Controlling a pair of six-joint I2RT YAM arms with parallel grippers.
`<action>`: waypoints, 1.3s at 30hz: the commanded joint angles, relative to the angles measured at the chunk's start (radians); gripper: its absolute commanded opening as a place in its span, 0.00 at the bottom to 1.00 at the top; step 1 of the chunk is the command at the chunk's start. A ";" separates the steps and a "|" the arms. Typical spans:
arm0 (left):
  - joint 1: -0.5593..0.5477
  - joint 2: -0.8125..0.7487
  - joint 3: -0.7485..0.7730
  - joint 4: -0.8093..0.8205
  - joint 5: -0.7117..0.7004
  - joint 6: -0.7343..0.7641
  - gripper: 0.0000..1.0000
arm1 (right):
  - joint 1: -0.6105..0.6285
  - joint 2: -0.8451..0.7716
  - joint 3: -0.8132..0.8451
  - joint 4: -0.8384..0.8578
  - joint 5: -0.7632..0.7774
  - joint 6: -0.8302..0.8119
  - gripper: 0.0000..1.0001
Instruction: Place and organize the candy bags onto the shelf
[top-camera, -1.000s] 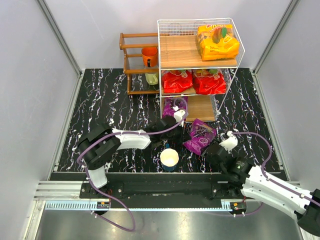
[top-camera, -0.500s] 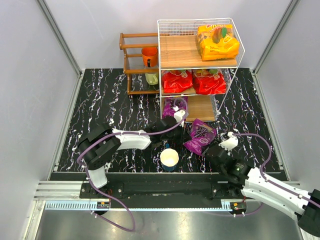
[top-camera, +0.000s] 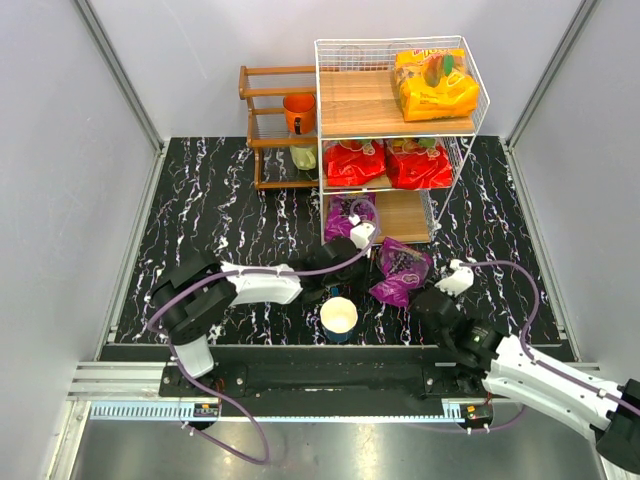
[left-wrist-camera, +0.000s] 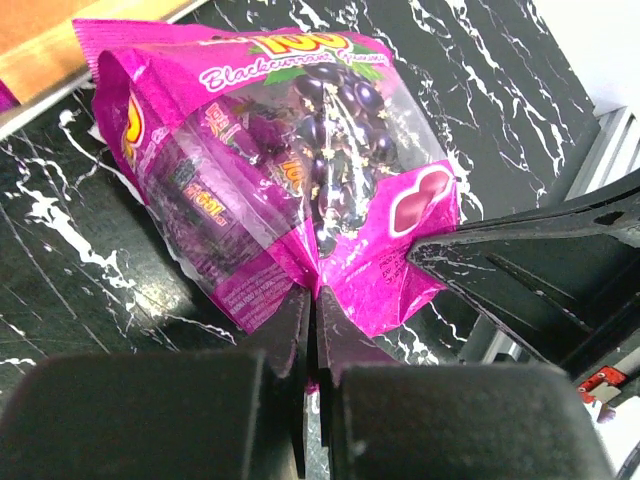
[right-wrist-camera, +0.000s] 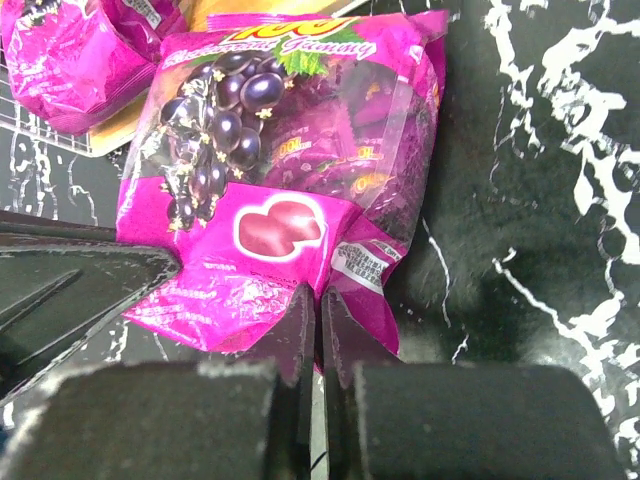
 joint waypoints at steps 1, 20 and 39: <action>-0.038 -0.096 -0.001 0.044 -0.063 0.047 0.00 | 0.003 0.063 0.080 0.153 0.143 -0.168 0.00; -0.019 -0.019 0.135 0.015 -0.166 0.165 0.00 | -0.163 0.274 0.212 0.431 0.054 -0.485 0.00; 0.087 0.139 0.330 -0.025 -0.081 0.211 0.00 | -0.368 0.466 0.221 0.693 -0.084 -0.563 0.00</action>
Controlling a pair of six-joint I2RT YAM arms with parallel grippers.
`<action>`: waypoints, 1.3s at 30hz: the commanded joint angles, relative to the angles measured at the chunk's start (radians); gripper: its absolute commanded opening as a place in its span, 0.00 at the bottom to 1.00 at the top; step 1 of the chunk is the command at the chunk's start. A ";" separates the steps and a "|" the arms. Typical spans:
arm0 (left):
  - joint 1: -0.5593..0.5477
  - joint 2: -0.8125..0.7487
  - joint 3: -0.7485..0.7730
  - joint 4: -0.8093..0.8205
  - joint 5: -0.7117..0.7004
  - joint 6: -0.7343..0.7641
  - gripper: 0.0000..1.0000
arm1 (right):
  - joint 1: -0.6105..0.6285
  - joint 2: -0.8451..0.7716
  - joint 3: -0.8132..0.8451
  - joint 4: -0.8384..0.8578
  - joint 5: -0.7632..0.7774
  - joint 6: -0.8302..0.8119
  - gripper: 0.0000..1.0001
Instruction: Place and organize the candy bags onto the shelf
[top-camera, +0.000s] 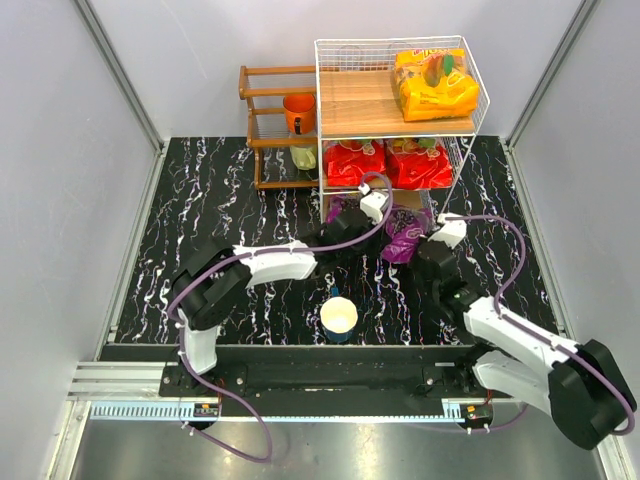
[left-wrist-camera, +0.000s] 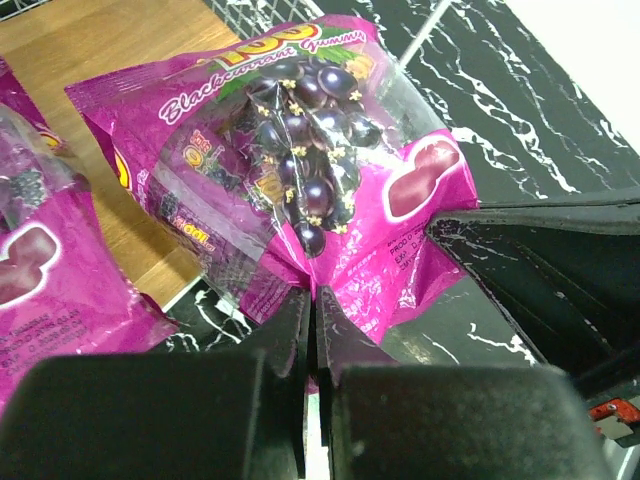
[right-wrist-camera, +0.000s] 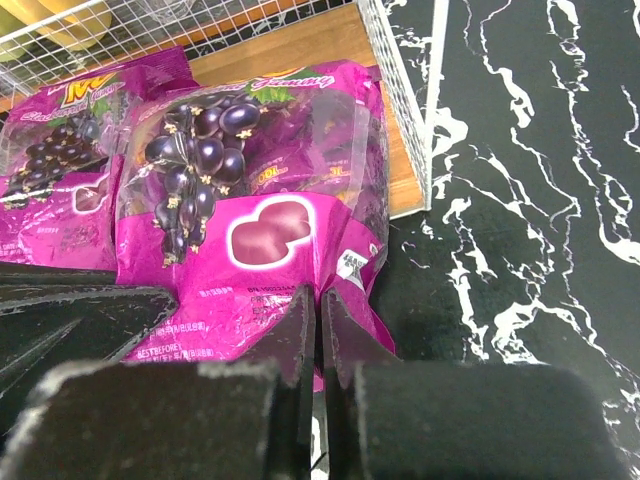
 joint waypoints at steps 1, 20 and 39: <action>0.023 0.028 0.073 0.042 0.028 0.032 0.00 | -0.044 0.073 0.041 0.246 -0.017 -0.043 0.00; 0.077 0.189 0.233 0.010 -0.050 0.050 0.11 | -0.174 0.438 0.041 0.660 -0.063 -0.147 0.00; 0.041 0.003 0.004 0.056 0.017 0.009 0.72 | -0.214 0.513 0.104 0.722 -0.095 -0.203 0.00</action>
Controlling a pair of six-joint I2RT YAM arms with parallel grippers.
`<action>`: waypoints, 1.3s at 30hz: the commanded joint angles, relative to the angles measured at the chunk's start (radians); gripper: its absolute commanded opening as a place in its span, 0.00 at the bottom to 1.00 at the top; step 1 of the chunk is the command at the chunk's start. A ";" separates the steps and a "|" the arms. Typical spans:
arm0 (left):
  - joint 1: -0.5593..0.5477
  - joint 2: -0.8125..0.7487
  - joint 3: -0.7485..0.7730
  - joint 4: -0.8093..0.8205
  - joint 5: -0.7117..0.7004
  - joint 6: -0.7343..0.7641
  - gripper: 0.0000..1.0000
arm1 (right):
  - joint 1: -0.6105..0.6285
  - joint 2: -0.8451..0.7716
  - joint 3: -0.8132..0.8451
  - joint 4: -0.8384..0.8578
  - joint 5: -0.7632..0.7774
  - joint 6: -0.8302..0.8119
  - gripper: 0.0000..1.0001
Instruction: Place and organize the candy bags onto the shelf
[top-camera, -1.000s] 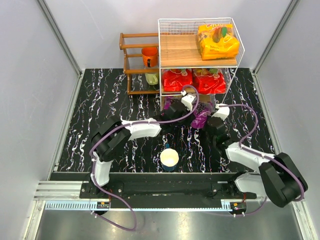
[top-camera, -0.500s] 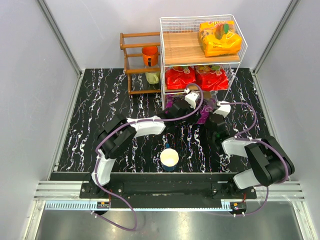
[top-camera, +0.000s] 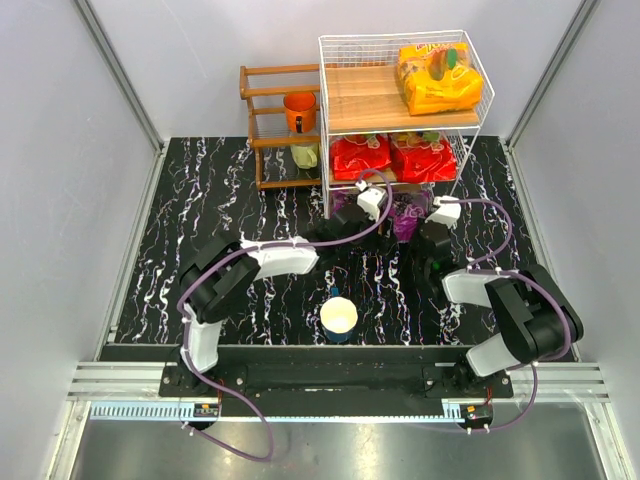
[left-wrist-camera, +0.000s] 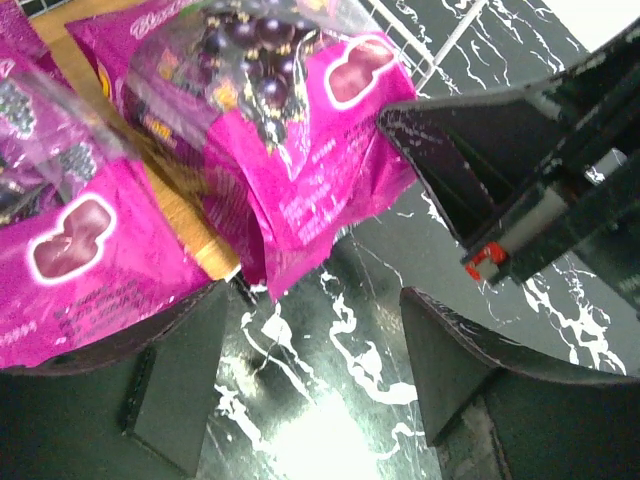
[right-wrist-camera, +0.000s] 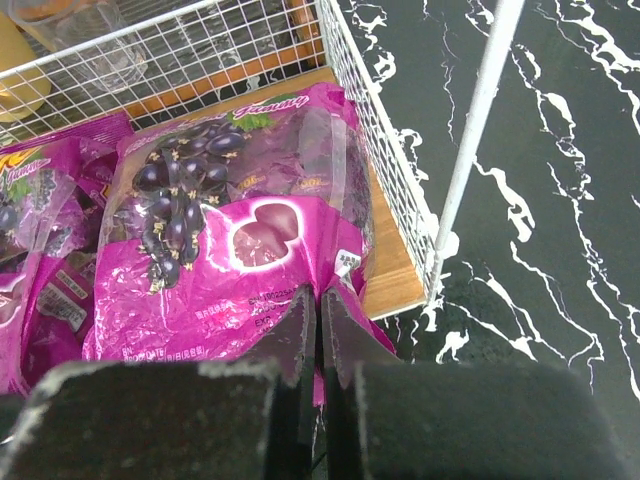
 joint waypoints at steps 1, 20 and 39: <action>-0.022 -0.095 -0.053 0.019 0.022 -0.028 0.73 | -0.015 0.015 0.073 0.108 0.002 -0.030 0.00; -0.131 -0.320 -0.242 0.016 -0.036 -0.025 0.74 | -0.036 0.037 0.124 0.051 -0.032 -0.038 0.41; -0.229 -0.686 -0.407 -0.251 -0.257 -0.137 0.93 | -0.035 -0.418 -0.066 -0.300 -0.001 0.192 0.78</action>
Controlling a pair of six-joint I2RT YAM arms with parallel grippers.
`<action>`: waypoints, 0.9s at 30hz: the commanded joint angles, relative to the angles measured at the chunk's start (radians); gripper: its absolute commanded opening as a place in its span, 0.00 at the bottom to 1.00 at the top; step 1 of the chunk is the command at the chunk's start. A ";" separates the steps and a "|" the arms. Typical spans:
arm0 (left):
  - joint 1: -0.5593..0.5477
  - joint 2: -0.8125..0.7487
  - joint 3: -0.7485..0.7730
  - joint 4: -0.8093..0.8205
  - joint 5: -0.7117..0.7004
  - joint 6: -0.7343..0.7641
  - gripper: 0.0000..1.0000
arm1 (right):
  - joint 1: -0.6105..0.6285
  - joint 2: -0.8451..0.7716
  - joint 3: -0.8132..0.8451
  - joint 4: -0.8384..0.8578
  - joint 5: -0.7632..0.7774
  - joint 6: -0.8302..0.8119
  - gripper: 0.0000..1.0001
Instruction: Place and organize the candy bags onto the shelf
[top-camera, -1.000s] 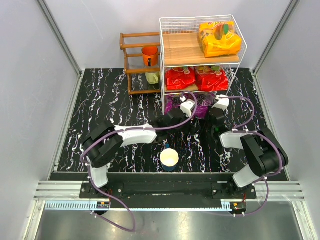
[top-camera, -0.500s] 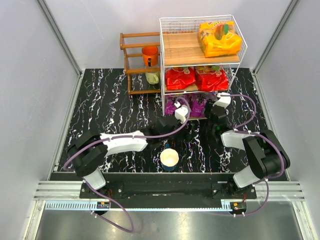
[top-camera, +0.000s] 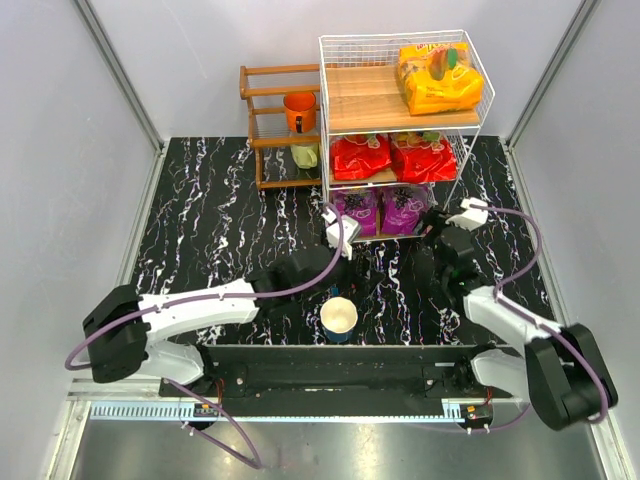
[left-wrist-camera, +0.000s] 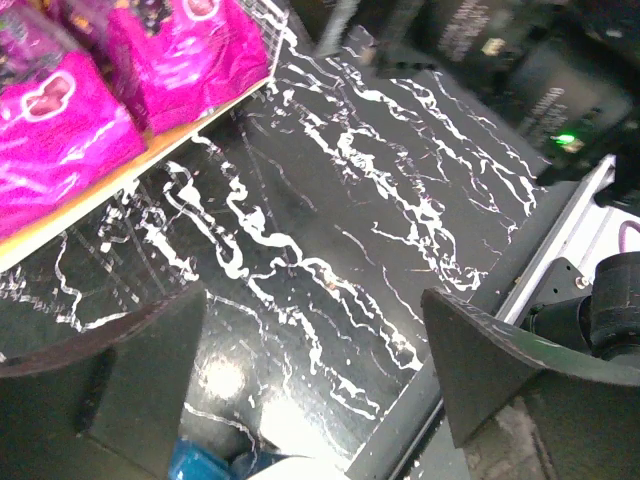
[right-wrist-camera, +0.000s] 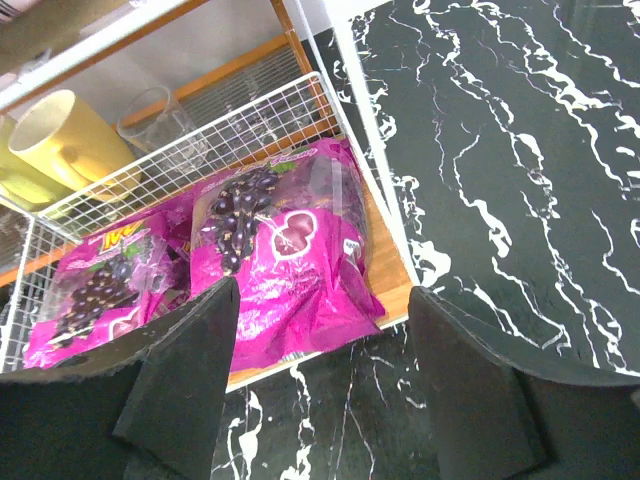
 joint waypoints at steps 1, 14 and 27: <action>-0.006 -0.092 -0.038 -0.118 -0.104 -0.076 0.95 | -0.005 -0.185 -0.050 -0.205 0.021 0.144 0.86; -0.009 -0.446 -0.104 -0.580 -0.345 -0.246 0.99 | -0.003 -0.653 0.114 -0.938 -0.163 0.292 1.00; -0.009 -0.799 -0.193 -0.833 -0.512 -0.387 0.99 | -0.005 -0.836 0.187 -1.218 -0.152 0.338 1.00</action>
